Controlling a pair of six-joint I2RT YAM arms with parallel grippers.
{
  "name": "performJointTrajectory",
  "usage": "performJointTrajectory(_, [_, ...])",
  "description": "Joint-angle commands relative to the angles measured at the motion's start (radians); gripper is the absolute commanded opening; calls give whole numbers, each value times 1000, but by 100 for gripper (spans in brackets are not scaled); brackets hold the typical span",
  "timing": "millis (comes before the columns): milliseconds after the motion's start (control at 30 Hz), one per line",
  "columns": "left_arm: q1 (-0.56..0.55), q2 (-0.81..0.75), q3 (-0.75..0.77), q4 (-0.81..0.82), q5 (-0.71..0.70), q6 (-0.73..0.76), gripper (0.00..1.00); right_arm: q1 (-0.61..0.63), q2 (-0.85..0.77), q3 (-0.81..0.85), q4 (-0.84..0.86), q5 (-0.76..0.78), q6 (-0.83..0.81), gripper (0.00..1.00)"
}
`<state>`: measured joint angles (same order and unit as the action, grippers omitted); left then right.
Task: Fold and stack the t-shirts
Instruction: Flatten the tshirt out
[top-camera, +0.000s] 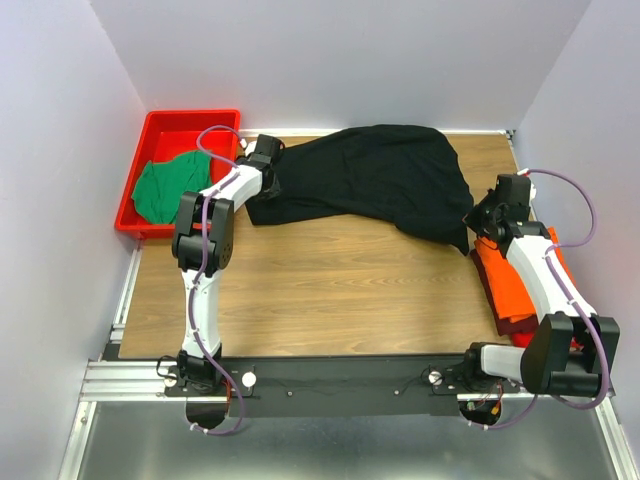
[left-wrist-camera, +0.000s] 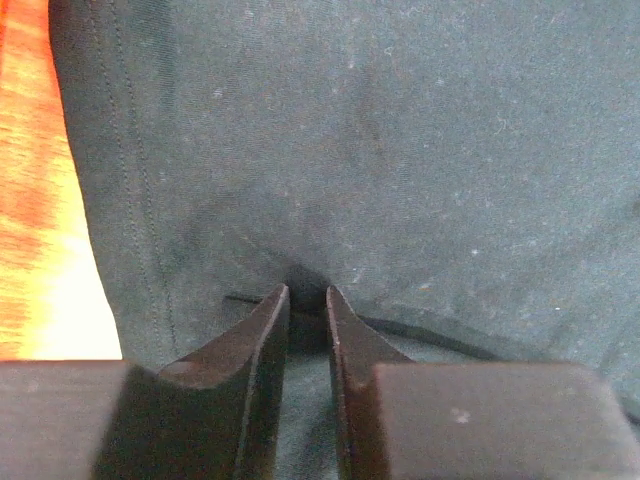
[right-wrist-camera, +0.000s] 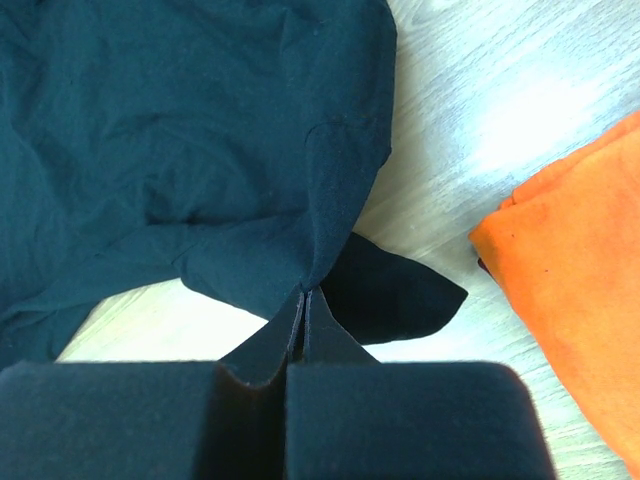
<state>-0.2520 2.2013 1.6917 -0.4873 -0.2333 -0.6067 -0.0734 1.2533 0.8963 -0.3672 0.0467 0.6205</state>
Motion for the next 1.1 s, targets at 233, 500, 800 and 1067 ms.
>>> performJointTrajectory(233, [-7, -63, -7, 26, 48, 25, 0, -8, 9, -10, 16, -24, 4, 0])
performJointTrajectory(500, [-7, -173, -15, 12, 41, 48, 0, -6, 8, -10, 16, -22, 5, 1])
performJointTrajectory(800, [-6, -166, -63, 16, 51, 62, 18, -6, 20, -8, 24, -38, 10, 1])
performJointTrajectory(1067, [-7, -49, -41, 21, 77, 45, 35, -8, 23, -7, 30, -41, 7, 1])
